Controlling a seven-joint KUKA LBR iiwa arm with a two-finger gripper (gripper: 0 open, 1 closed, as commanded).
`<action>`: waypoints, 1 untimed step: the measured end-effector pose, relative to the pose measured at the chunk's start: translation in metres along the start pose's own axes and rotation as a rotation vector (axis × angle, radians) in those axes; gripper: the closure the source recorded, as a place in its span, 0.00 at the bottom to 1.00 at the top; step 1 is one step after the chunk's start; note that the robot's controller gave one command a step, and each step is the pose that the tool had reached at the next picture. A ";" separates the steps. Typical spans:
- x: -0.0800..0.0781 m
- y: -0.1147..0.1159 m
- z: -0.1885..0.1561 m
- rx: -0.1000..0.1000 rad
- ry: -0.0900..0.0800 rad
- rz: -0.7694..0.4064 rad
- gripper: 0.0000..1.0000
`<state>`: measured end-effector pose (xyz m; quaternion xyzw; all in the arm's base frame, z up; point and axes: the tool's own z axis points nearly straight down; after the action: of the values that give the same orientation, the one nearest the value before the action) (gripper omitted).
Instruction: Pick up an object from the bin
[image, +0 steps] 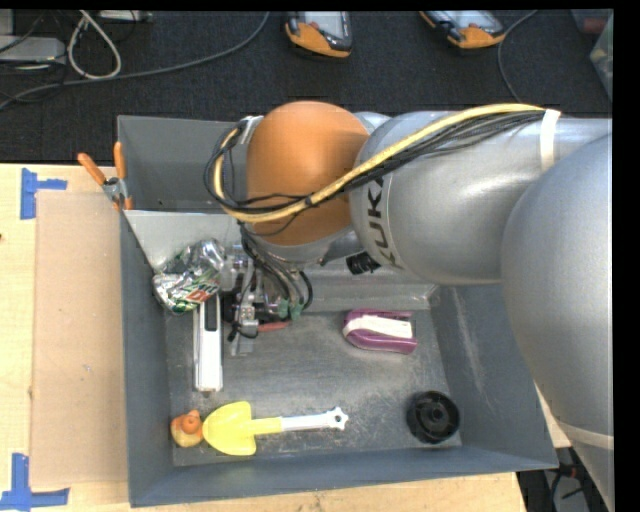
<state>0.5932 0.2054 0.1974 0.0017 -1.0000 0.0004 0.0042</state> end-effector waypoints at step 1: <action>-0.002 -0.001 -0.005 -0.001 -0.007 0.004 0.00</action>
Offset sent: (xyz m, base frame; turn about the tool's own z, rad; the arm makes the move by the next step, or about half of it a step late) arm -0.0115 0.0400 0.0147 0.0683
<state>0.5951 0.2044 0.2021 -0.0005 -1.0000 -0.0002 0.0005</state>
